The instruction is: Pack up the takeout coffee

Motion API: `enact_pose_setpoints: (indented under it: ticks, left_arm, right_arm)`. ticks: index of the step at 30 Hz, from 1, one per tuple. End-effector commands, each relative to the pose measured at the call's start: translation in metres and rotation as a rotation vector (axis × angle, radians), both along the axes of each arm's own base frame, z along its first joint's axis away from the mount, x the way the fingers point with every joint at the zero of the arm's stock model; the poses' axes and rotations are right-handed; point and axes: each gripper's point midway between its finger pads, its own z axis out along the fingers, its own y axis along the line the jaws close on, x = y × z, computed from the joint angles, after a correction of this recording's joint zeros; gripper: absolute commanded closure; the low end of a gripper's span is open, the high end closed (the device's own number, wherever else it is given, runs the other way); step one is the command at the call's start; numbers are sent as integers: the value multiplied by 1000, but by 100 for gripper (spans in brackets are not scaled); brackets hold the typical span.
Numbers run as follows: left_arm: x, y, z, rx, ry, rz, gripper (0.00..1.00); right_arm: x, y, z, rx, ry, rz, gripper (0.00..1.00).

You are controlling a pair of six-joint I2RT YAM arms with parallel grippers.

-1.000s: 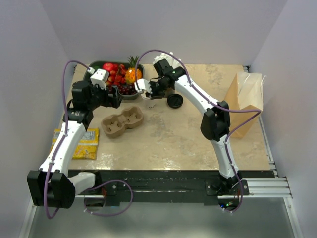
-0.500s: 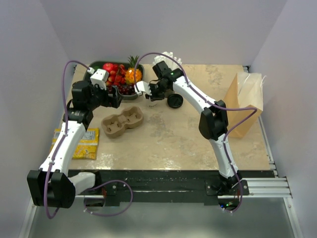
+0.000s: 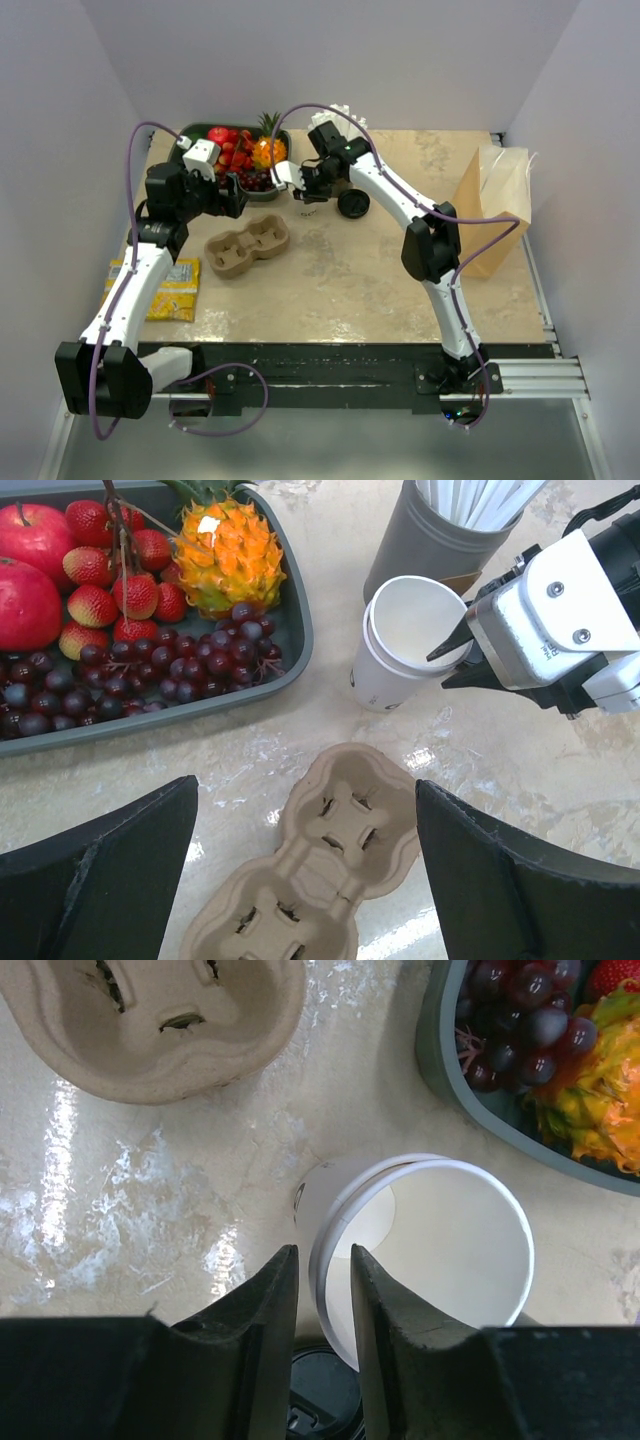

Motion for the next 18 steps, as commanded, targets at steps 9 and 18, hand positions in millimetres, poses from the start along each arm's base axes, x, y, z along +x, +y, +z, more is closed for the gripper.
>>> enact_pose_setpoints:
  ticks: [9,18]
  left_arm:
    - [4,-2,7,-33,-28,-3,6]
    - [4,-2,6,-35,-26,-4,6]
  right_arm:
    - [5,11,42,74,-64,-14,76]
    - [5,11,49,91,-64,-33,74]
